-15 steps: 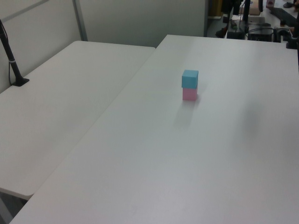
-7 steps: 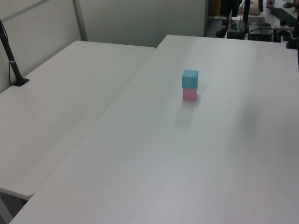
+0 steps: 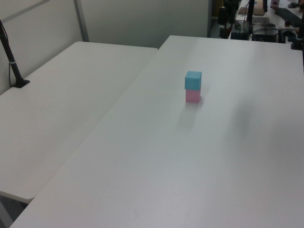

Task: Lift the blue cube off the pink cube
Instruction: 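Move the gripper down toward the blue cube atop the pink cube, then lower the open gripper around the light-blue cube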

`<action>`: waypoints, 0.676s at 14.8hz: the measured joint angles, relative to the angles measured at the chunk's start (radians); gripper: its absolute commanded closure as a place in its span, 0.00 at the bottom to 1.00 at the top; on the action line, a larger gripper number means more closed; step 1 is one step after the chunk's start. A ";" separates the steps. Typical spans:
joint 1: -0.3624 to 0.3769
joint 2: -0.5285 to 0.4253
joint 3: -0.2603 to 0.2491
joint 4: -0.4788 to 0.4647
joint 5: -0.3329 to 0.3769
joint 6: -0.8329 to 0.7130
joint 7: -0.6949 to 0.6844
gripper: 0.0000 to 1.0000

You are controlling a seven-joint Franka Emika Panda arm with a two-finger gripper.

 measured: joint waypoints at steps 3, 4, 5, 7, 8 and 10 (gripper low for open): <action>0.003 0.045 0.006 -0.001 0.000 0.057 -0.007 0.00; 0.005 0.060 0.008 -0.002 0.000 0.073 -0.008 0.00; 0.008 0.076 0.013 -0.002 0.000 0.082 -0.008 0.00; 0.013 0.112 0.032 -0.003 0.003 0.109 -0.008 0.00; 0.014 0.130 0.040 -0.004 0.006 0.132 -0.008 0.00; 0.016 0.168 0.045 -0.004 0.016 0.181 -0.008 0.00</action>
